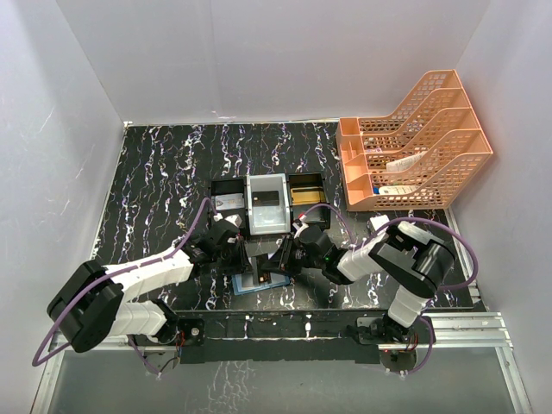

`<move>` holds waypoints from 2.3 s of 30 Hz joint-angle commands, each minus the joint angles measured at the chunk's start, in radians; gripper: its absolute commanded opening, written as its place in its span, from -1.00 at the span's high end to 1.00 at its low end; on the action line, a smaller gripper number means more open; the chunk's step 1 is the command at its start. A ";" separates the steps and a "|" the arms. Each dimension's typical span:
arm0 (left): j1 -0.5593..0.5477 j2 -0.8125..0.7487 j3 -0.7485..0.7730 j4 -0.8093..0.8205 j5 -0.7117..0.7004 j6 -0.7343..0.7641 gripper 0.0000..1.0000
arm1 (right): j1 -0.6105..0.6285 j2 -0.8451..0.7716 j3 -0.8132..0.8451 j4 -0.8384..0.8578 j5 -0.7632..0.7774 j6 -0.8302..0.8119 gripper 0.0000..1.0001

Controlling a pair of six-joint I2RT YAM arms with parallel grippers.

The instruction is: Take the credit cards out of the card holder

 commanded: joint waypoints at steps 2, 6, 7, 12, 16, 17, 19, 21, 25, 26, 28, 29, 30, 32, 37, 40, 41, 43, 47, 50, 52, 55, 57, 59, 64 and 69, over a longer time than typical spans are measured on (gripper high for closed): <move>-0.002 -0.022 -0.017 -0.068 -0.022 0.015 0.81 | 0.004 0.007 0.031 0.066 0.000 0.006 0.80; -0.003 -0.023 -0.019 -0.065 -0.022 0.015 0.81 | 0.004 0.009 0.032 0.068 -0.002 0.006 0.93; -0.001 -0.023 -0.019 -0.065 -0.021 0.015 0.81 | 0.005 0.011 0.033 0.071 -0.005 0.006 0.99; -0.002 -0.026 -0.018 -0.066 -0.023 0.015 0.81 | 0.005 0.011 0.035 0.071 -0.008 0.005 1.00; -0.002 -0.028 -0.018 -0.068 -0.023 0.015 0.82 | 0.003 0.004 0.032 0.071 -0.006 0.001 1.00; -0.003 -0.028 -0.017 -0.068 -0.025 0.016 0.82 | 0.005 0.005 0.031 0.071 -0.005 0.001 1.00; -0.002 -0.028 -0.015 -0.069 -0.025 0.017 0.81 | 0.004 0.001 0.029 0.066 -0.002 -0.001 1.00; -0.002 -0.029 -0.014 -0.073 -0.028 0.017 0.82 | 0.005 -0.007 0.026 0.056 0.005 -0.005 1.00; -0.003 -0.039 -0.013 -0.075 -0.032 0.019 0.81 | 0.005 -0.039 0.013 0.032 0.027 -0.018 1.00; -0.002 -0.043 -0.013 -0.075 -0.032 0.021 0.81 | 0.005 -0.057 0.002 0.043 0.035 -0.027 1.00; -0.003 -0.059 -0.003 -0.093 -0.033 0.025 0.81 | 0.004 -0.119 -0.043 0.095 0.068 -0.037 1.00; -0.002 -0.075 0.003 -0.101 -0.034 0.026 0.81 | 0.005 -0.164 -0.070 0.111 0.093 -0.041 1.00; -0.002 -0.102 0.005 -0.104 -0.035 0.027 0.79 | 0.005 -0.209 -0.089 0.100 0.126 -0.051 1.00; -0.002 -0.140 0.009 -0.114 -0.037 0.029 0.73 | 0.005 -0.321 -0.095 -0.007 0.199 -0.088 1.00; -0.002 -0.186 0.067 -0.163 -0.058 0.050 0.50 | 0.005 -0.499 -0.082 -0.200 0.313 -0.189 1.00; -0.001 -0.197 0.084 -0.124 -0.029 0.067 0.28 | 0.005 -0.589 -0.098 -0.243 0.394 -0.228 1.00; -0.002 -0.191 0.084 -0.098 -0.002 0.078 0.20 | 0.005 -0.621 -0.099 -0.263 0.430 -0.233 1.00; -0.002 -0.156 0.089 -0.043 0.061 0.088 0.12 | 0.005 -0.681 -0.140 -0.288 0.496 -0.235 1.00; -0.001 -0.051 0.089 0.059 0.136 0.071 0.08 | 0.005 -0.764 -0.159 -0.311 0.570 -0.238 1.00; -0.002 0.023 0.085 0.093 0.137 0.050 0.10 | 0.005 -0.780 -0.155 -0.334 0.585 -0.238 1.00; -0.001 0.047 0.085 0.098 0.136 0.048 0.13 | 0.005 -0.779 -0.154 -0.340 0.579 -0.239 1.00; -0.002 0.069 0.072 0.069 0.110 0.046 0.15 | 0.005 -0.775 -0.154 -0.342 0.575 -0.250 1.00; -0.002 0.086 0.071 0.012 0.075 0.047 0.19 | 0.004 -0.776 -0.151 -0.340 0.576 -0.268 1.00; -0.001 0.083 0.067 -0.036 0.027 0.047 0.26 | 0.004 -0.778 -0.143 -0.338 0.576 -0.302 1.00; -0.002 -0.030 0.053 -0.079 -0.015 0.044 0.22 | 0.005 -0.765 -0.075 -0.333 0.563 -0.452 1.00; -0.001 -0.107 0.100 -0.121 -0.041 0.073 0.01 | 0.004 -0.712 0.004 -0.302 0.506 -0.633 1.00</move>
